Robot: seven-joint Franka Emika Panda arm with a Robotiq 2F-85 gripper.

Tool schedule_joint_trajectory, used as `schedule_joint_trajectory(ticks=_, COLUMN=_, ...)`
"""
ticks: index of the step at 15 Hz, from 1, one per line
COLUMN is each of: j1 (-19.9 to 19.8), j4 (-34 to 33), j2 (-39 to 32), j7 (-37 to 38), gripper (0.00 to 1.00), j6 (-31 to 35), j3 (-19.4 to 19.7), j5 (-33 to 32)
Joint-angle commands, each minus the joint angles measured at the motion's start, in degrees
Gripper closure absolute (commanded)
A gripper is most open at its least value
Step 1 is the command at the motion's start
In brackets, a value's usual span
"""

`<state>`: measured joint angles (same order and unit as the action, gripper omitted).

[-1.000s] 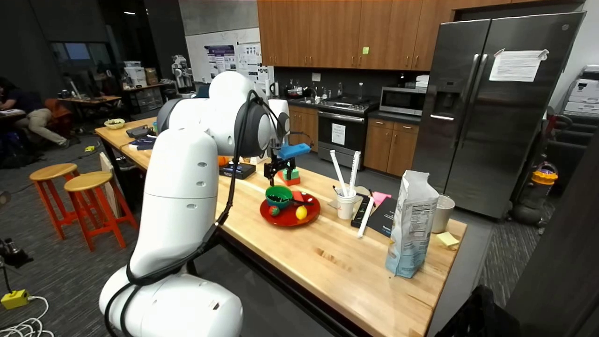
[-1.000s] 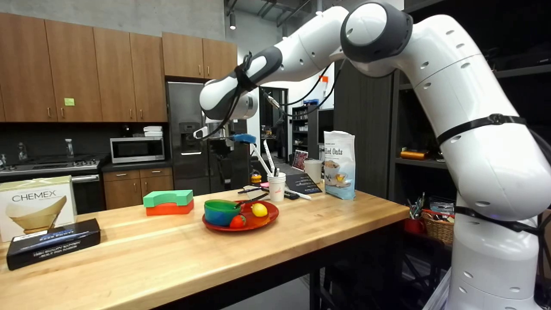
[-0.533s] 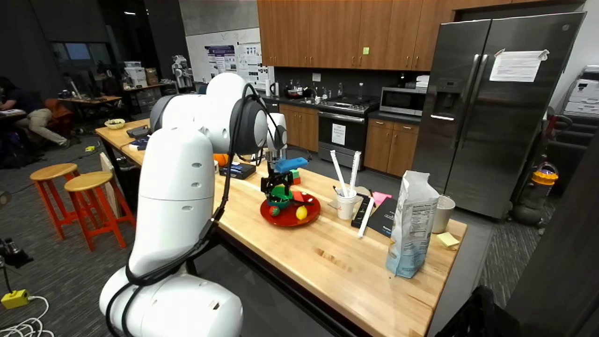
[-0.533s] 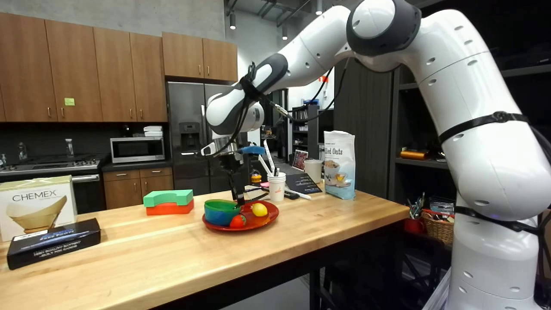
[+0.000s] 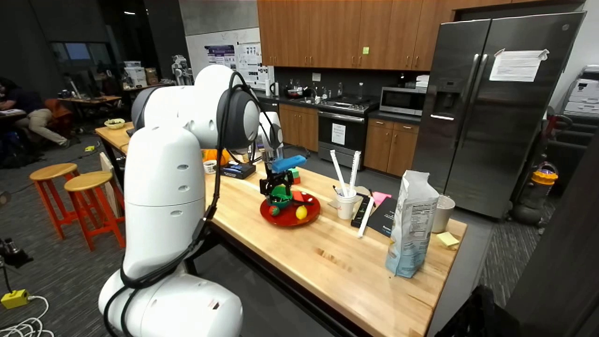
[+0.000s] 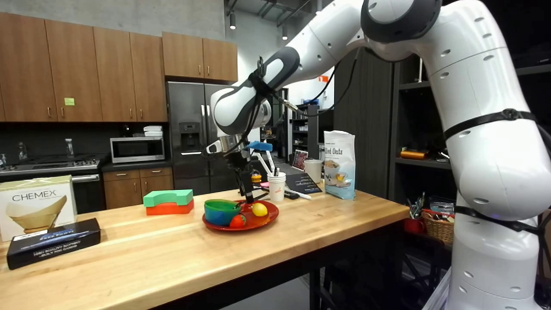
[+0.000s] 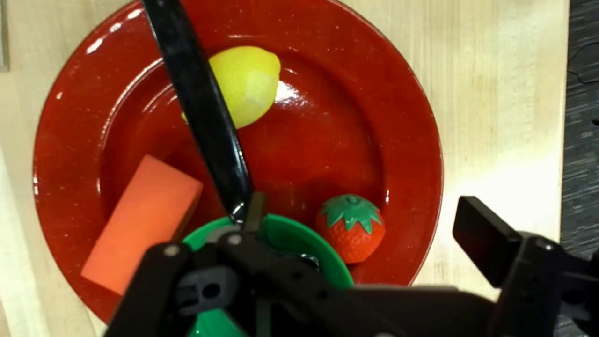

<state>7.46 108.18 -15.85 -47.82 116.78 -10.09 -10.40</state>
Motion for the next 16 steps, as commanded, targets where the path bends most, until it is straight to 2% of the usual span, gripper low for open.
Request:
schedule_joint_trajectory(ticks=1, j1=-0.2, j4=4.5, j2=4.3, j7=0.2, gripper=0.0, j6=1.9, j3=0.4, j5=-2.9)
schedule_joint_trajectory(ticks=11, j1=-0.7, j4=6.7, j2=4.9, j7=-1.2, gripper=0.0, j6=8.7, j3=1.4, j5=-9.7)
schedule_joint_trajectory(ticks=14, j1=-0.1, j4=8.9, j2=5.7, j7=0.1, gripper=0.0, j6=11.6, j3=0.3, j5=-8.0)
schedule_joint_trajectory(ticks=15, j1=-0.1, j4=9.5, j2=6.0, j7=-0.8, gripper=0.0, j6=12.7, j3=-0.6, j5=-5.5)
schedule_joint_trajectory(ticks=16, j1=0.0, j4=6.5, j2=3.4, j7=-0.3, gripper=0.0, j6=10.5, j3=0.3, j5=-7.4)
